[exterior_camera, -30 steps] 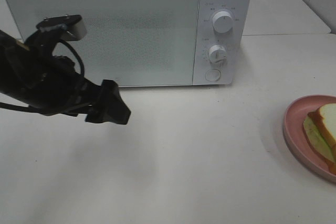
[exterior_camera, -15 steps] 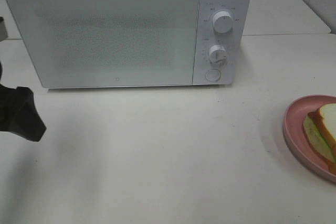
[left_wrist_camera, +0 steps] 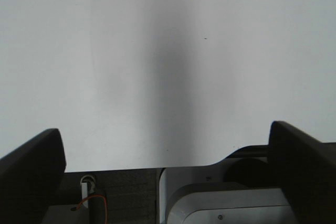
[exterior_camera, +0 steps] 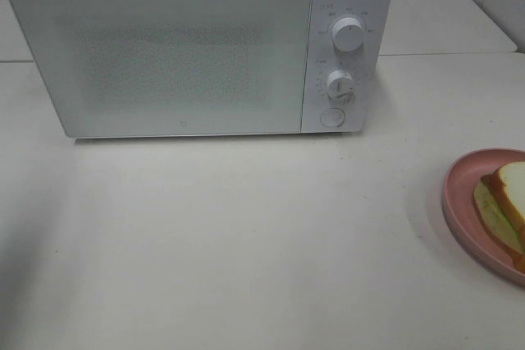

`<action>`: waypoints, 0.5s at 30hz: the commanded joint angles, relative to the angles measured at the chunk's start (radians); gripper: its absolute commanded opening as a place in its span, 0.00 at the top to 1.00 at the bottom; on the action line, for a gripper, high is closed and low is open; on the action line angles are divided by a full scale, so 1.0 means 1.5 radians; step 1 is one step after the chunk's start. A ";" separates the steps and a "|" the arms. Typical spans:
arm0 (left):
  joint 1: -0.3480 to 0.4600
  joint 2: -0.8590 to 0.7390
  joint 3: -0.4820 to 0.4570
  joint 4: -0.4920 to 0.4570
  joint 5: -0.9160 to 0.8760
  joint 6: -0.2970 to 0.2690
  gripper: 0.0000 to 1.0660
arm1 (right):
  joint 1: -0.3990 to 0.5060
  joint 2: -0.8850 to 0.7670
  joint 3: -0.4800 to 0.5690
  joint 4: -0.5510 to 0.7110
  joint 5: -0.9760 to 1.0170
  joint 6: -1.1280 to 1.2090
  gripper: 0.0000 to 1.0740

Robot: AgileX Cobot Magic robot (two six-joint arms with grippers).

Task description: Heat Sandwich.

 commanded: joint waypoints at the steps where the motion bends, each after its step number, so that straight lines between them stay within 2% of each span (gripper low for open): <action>1: 0.003 -0.061 0.004 0.036 0.020 -0.025 0.06 | -0.006 -0.017 0.000 0.001 -0.008 -0.003 0.29; 8: 0.003 -0.190 0.025 0.054 0.023 -0.025 0.06 | -0.006 -0.017 0.000 0.001 -0.008 -0.003 0.29; 10: 0.003 -0.271 0.049 0.062 0.021 -0.014 0.06 | -0.006 -0.017 0.000 0.001 -0.008 -0.003 0.29; 12: 0.003 -0.297 0.059 0.062 0.019 -0.008 0.06 | -0.006 -0.017 0.000 0.001 -0.008 -0.003 0.29; 15: 0.003 -0.377 0.107 0.058 0.006 -0.007 0.06 | -0.006 -0.017 0.000 0.001 -0.008 -0.003 0.29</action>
